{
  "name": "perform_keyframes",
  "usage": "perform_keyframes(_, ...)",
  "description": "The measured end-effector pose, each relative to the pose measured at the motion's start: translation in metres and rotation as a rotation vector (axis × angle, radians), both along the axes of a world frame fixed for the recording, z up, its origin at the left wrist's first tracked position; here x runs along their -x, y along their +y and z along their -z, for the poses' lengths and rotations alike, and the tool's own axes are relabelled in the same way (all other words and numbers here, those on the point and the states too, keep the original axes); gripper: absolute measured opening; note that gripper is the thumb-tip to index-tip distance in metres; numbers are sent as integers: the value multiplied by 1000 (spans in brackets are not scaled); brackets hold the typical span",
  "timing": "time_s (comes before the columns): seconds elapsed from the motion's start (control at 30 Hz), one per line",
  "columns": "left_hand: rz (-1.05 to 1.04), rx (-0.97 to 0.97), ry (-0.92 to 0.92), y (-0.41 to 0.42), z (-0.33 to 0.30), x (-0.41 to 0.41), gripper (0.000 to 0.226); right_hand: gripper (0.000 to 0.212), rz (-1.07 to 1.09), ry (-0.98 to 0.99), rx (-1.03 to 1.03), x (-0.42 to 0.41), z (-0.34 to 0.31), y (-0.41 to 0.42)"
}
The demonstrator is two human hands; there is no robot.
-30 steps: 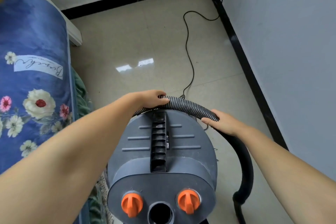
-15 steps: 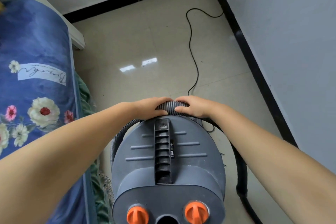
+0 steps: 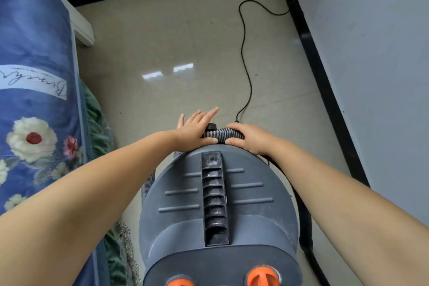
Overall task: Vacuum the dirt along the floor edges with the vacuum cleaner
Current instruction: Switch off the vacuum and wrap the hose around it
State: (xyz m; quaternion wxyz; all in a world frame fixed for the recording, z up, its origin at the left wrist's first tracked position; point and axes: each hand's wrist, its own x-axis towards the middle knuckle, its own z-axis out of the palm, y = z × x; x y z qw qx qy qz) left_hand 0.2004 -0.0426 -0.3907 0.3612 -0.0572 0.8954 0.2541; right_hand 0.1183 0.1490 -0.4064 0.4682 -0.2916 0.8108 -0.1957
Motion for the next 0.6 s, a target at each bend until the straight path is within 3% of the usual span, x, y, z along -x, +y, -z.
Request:
perform_keyframes(0.23,-168,55,-231,9,-17,1,60,46,146,-141,-101,4,-12,28)
perform_keyframes(0.33,-146,128,-216,18,-20,-6,56,41,196,-149,-127,-5,-7,64)
perform_keyframes(0.6,-209,105,-158,31,-15,-15,44,33,422,-237,-218,-81,38,215)
